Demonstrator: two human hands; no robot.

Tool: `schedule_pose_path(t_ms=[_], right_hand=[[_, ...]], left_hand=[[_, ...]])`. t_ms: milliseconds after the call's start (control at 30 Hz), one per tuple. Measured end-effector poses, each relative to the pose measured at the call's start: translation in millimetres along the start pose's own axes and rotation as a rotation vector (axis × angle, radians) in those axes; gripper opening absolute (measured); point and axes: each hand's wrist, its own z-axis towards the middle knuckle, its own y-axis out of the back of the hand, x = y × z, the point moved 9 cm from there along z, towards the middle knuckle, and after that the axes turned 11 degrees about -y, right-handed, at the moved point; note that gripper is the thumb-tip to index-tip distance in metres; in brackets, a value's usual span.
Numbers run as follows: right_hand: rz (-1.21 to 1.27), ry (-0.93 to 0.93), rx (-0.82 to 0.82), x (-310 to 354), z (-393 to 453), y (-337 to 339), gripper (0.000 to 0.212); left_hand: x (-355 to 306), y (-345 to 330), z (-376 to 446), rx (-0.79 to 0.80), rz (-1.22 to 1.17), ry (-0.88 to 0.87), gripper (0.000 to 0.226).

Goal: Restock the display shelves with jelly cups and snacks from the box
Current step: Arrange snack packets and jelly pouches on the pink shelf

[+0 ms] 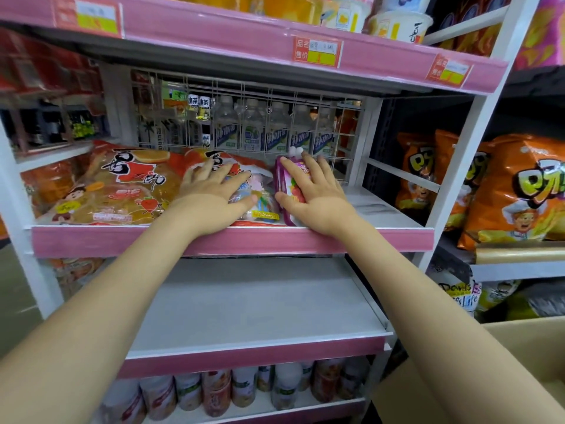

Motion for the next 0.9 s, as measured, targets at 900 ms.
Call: schedule_pose_path(t_ms=[900], right_hand=[[-0.176, 0.099, 0.205, 110, 21, -49, 0.067]], left_hand=[[114, 6, -66, 0.047, -0.018, 0.21, 0.07]])
